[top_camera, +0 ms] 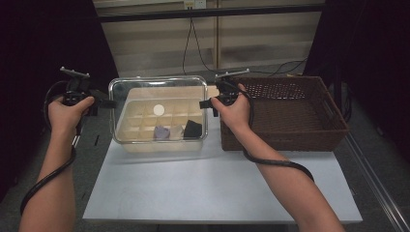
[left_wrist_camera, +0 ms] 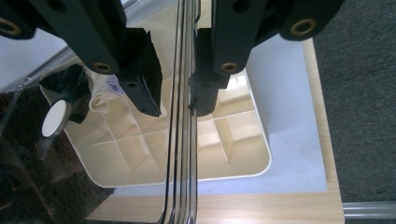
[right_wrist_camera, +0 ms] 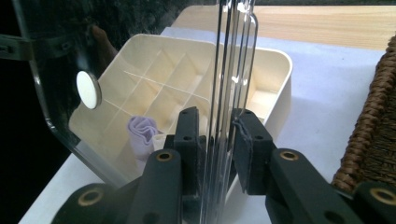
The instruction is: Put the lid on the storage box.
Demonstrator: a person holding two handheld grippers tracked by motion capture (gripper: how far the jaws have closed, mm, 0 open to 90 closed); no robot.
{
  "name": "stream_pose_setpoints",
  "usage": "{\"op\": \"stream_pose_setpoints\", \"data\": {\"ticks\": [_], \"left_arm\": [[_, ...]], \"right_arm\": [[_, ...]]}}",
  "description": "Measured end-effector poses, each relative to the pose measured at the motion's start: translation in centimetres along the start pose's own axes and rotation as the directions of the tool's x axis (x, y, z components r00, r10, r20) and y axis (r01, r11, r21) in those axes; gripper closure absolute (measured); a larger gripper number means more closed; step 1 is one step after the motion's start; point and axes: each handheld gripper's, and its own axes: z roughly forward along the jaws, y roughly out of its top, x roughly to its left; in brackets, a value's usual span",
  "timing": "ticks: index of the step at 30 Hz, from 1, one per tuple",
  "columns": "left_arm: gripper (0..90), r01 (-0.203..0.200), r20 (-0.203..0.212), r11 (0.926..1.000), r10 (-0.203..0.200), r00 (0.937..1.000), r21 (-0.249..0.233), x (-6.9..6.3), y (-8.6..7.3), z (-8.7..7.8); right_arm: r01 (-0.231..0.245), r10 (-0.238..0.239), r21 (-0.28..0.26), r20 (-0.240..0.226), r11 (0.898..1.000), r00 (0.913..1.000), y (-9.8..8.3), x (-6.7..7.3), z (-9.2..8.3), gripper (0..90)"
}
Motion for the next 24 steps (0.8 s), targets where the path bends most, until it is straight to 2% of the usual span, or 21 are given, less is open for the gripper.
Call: {"op": "stream_pose_setpoints", "data": {"ticks": [2,6,8,11,21,24], "left_arm": [[72.7,0.011,-0.002,0.9999,-0.011,0.9999,0.002,0.0,0.1,0.2],[72.7,0.001,-0.007,1.0,-0.001,1.0,0.005,0.1,0.3,0.3],[72.7,0.015,-0.01,0.9999,-0.015,0.9998,0.007,0.1,0.3,0.5],[72.7,0.001,-0.013,0.9999,-0.001,0.9999,0.014,0.4,0.4,0.5],[72.6,0.037,-0.012,0.9992,-0.037,0.9992,0.013,1.3,0.3,0.9],[72.5,0.037,-0.013,0.9992,-0.037,0.9992,0.012,1.5,0.3,1.0]], "right_arm": [[-0.005,0.005,0.007,0.001,1.0,1.0,0.1,-0.1,0.2,72.7],[-0.015,0.014,0.012,0.005,1.0,0.9999,0.2,-0.4,0.6,72.4],[-0.023,0.023,0.014,0.002,1.0,0.9997,0.2,-0.4,0.7,72.4],[-0.026,0.026,0.014,0.002,1.0,0.9997,0.2,-0.5,0.9,72.3],[-0.024,0.024,0.023,-0.002,0.999,0.9997,0.3,-0.3,1.8,72.4],[-0.022,0.022,0.025,-0.002,0.999,0.9998,0.3,-0.2,1.9,72.5]]}}
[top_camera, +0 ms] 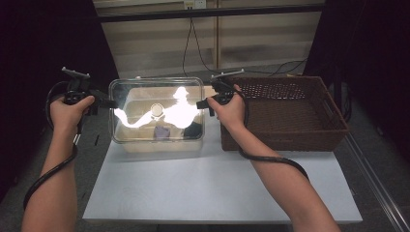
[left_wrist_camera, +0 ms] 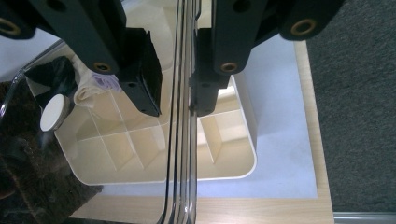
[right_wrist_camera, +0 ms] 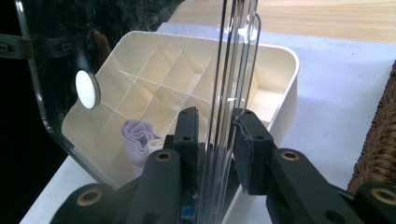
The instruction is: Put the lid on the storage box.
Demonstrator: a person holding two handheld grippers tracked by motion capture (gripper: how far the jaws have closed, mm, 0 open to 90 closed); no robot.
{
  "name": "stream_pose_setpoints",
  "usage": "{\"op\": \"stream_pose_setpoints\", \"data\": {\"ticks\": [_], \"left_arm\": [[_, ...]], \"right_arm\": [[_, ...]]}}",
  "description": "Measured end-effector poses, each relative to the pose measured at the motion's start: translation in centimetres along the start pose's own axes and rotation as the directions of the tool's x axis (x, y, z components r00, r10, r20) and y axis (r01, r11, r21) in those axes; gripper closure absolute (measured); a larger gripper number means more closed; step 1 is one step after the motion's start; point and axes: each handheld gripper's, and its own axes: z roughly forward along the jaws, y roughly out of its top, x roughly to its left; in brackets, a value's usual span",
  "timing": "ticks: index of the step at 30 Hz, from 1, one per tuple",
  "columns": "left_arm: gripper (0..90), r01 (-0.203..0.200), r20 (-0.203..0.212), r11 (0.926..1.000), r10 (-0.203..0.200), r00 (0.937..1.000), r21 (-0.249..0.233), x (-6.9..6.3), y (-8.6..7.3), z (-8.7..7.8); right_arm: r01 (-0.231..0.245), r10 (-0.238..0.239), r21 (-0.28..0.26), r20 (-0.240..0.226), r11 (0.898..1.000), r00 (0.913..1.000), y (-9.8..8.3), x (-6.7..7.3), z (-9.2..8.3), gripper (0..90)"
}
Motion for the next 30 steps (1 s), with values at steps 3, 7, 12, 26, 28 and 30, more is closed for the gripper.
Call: {"op": "stream_pose_setpoints", "data": {"ticks": [3,7,12,26,28,30], "left_arm": [[72.5,0.014,0.001,0.9998,-0.014,0.9999,-0.011,0.3,0.0,0.2],[72.3,0.013,-0.003,0.9999,-0.013,0.9999,-0.002,0.6,0.1,0.4],[72.3,0.007,-0.008,1.0,-0.007,0.9999,0.002,0.8,0.3,0.7],[71.2,0.015,-0.012,0.9998,-0.014,0.9998,0.015,1.2,0.4,1.9],[70.8,0.015,-0.014,0.9998,-0.015,0.9998,0.011,1.3,0.4,2.0],[70.8,0.023,-0.01,0.9996,-0.022,0.9997,0.014,1.4,0.3,2.1]], "right_arm": [[-0.002,0.002,0.0,-0.004,1.0,1.0,0.1,0.1,0.1,72.8],[-0.002,0.002,0.005,-0.003,1.0,1.0,0.1,0.1,0.4,72.7],[-0.009,0.009,0.005,-0.003,1.0,1.0,0.1,0.1,0.6,72.1],[-0.008,0.008,0.015,0.019,1.0,0.9998,0.1,-0.1,1.1,69.1],[-0.007,0.007,0.014,0.016,1.0,0.9998,0.1,-0.1,1.2,68.7],[-0.008,0.008,0.014,0.016,1.0,0.9998,0.1,-0.2,1.2,68.5]]}}
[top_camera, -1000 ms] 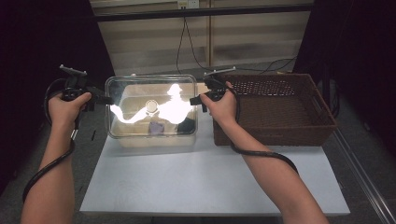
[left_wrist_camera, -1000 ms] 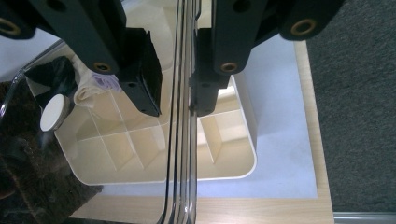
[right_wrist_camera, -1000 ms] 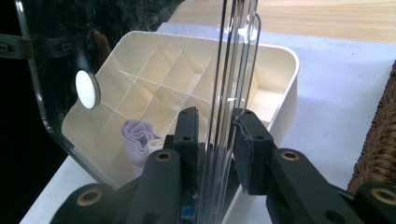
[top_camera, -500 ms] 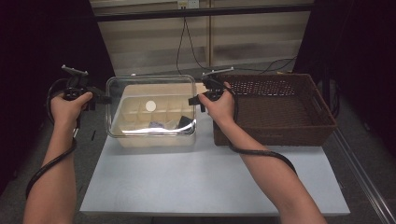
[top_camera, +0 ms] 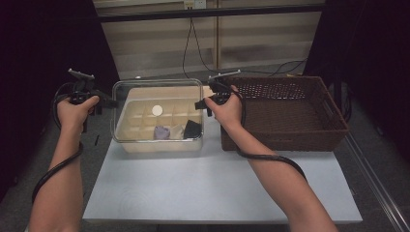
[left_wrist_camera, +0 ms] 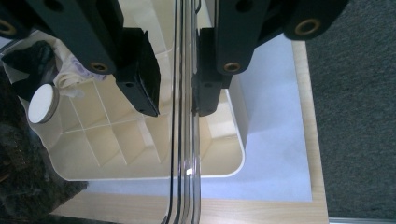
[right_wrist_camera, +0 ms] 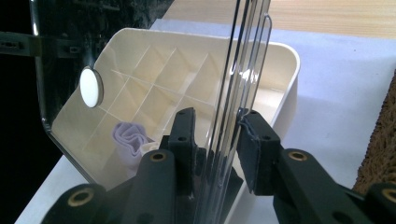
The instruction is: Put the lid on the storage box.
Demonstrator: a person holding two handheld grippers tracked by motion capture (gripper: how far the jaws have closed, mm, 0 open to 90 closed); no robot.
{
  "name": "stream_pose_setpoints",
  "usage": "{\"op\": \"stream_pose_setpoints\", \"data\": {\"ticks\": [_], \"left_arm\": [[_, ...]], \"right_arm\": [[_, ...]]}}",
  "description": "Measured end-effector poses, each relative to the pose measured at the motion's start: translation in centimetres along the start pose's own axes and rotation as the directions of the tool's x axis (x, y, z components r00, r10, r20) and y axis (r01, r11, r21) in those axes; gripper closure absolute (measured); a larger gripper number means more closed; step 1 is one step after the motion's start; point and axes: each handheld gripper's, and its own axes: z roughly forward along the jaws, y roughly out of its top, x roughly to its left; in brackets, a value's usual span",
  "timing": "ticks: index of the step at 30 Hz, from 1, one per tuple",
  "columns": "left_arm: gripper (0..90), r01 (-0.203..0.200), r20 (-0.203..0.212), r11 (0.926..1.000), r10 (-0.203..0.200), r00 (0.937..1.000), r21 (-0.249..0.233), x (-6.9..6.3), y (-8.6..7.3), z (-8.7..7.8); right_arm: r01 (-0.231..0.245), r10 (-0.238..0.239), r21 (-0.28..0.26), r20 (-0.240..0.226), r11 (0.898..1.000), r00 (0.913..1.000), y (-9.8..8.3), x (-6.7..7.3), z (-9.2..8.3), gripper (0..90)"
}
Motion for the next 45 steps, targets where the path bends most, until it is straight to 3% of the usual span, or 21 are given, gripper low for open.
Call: {"op": "stream_pose_setpoints", "data": {"ticks": [33,39,40,41,45], "left_arm": [[63.9,0.014,0.001,0.9999,-0.014,0.9999,0.007,1.1,-0.2,2.3],[56.3,0.022,-0.001,0.9998,-0.022,0.9998,-0.003,1.4,-0.4,2.8],[54.4,0.051,0.007,0.998,-0.05,0.9987,-0.037,1.4,-0.4,2.8],[52.8,0.052,0.026,0.9978,-0.051,0.9984,-0.041,1.3,-0.4,2.8],[49.8,0.026,0.014,0.9988,-0.026,0.9996,-0.041,0.9,-0.2,2.5]], "right_arm": [[-0.013,0.013,0.018,0.032,1.0,0.9994,0.1,-0.6,1.9,63.4],[-0.007,0.006,0.02,0.051,1.0,0.9987,0.1,-0.7,2.1,55.7],[-0.006,0.004,0.021,0.06,1.0,0.9982,0.1,-0.8,2.1,55.3],[-0.011,0.01,0.02,0.06,1.0,0.9982,0.0,-0.9,2.1,55.6],[-0.008,0.008,0.011,0.047,1.0,0.9989,0.0,-0.9,1.7,56.9]]}}
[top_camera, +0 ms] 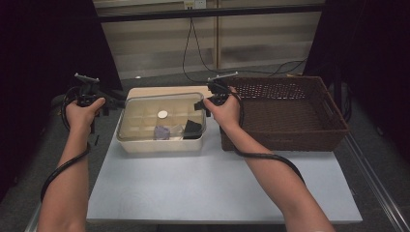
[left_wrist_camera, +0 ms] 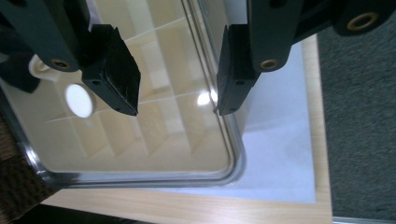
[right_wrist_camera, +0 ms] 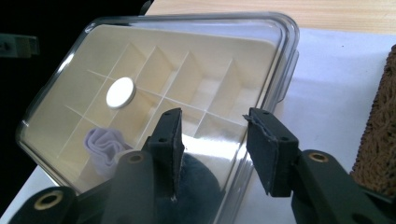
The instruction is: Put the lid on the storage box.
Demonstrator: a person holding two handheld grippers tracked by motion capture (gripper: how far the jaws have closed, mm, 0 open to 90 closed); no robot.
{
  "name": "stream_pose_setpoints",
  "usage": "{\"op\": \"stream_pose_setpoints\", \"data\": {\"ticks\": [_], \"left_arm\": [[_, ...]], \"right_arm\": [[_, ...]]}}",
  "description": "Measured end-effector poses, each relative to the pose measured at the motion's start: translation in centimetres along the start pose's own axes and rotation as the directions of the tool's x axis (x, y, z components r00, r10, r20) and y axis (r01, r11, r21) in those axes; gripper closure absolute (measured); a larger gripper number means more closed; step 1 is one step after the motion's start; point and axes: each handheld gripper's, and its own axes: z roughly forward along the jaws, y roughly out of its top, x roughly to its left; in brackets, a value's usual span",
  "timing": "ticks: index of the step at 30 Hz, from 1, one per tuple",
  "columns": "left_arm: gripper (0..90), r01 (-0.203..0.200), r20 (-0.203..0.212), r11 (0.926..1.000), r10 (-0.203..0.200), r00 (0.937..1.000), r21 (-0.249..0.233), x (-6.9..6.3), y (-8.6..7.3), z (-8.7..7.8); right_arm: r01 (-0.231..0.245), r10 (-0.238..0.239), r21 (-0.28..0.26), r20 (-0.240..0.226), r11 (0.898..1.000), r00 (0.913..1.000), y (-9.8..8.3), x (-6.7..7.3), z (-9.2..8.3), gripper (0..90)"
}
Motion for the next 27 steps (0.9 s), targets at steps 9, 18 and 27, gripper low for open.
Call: {"op": "stream_pose_setpoints", "data": {"ticks": [9,18,27], "left_arm": [[49.8,-0.049,0.009,0.9988,0.049,0.9987,-0.001,-1.7,-0.3,-0.4],[49.8,-0.066,0.026,0.9978,0.066,0.9975,0.007,-2.5,-1.7,-0.5],[50.3,-0.074,0.041,0.9972,0.074,0.9964,0.009,-3.3,-2.7,-0.3]], "right_arm": [[0.026,-0.026,0.02,-0.006,0.999,0.9996,-0.9,0.4,-0.4,60.1],[0.031,-0.031,0.042,-0.01,0.999,0.9995,-2.5,0.7,-0.6,62.4],[0.047,-0.047,0.048,-0.004,0.998,0.9989,-3.8,1.2,-1.1,66.4]]}}
